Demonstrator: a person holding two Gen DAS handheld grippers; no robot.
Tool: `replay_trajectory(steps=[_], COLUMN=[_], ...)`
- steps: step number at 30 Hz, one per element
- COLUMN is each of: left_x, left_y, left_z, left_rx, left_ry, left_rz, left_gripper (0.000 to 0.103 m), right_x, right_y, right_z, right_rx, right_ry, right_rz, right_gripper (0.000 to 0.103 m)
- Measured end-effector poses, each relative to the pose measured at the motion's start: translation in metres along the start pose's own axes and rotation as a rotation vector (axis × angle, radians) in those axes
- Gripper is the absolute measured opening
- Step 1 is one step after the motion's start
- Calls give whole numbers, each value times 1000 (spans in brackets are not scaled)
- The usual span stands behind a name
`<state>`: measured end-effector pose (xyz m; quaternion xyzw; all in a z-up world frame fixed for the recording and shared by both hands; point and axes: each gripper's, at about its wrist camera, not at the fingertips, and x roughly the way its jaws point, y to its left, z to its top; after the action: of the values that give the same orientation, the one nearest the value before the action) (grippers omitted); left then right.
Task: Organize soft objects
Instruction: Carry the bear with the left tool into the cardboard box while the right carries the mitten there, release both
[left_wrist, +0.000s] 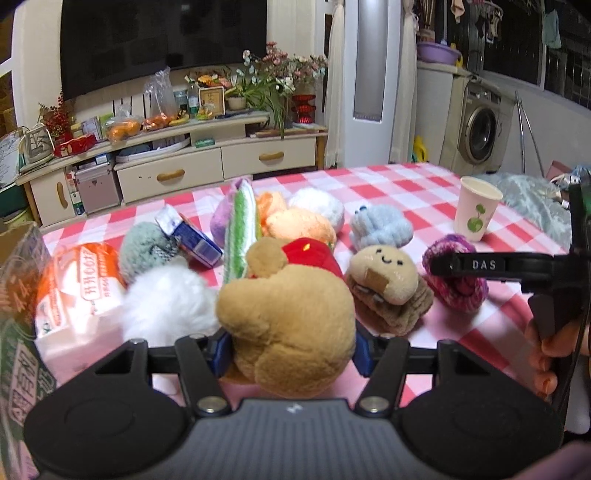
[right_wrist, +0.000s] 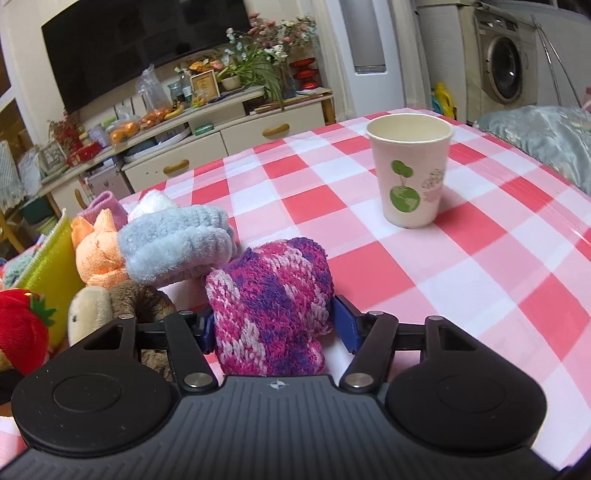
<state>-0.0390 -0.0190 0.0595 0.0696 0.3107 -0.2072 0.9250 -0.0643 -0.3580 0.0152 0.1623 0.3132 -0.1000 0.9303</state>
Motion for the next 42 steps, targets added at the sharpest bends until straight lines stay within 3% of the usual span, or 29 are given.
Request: replay_trajectory(steps=[11, 20, 31, 42], left_x=[-30, -56, -94, -115], left_y=[22, 53, 108, 182], left_z=[3, 6, 5, -9], left_rx=[-41, -101, -218, -374], left_ry=[-63, -115, -192, -204], left_rz=[11, 32, 106, 283], left_gripper=[60, 60, 60, 60], right_x=[-34, -69, -82, -72], right_y=[18, 53, 135, 244], right_z=[3, 19, 33, 34], right_rx=[5, -45, -139, -254], right_ry=[-85, -162, -181, -133], right_rz=[17, 88, 283, 547], right_gripper=[72, 72, 72, 72])
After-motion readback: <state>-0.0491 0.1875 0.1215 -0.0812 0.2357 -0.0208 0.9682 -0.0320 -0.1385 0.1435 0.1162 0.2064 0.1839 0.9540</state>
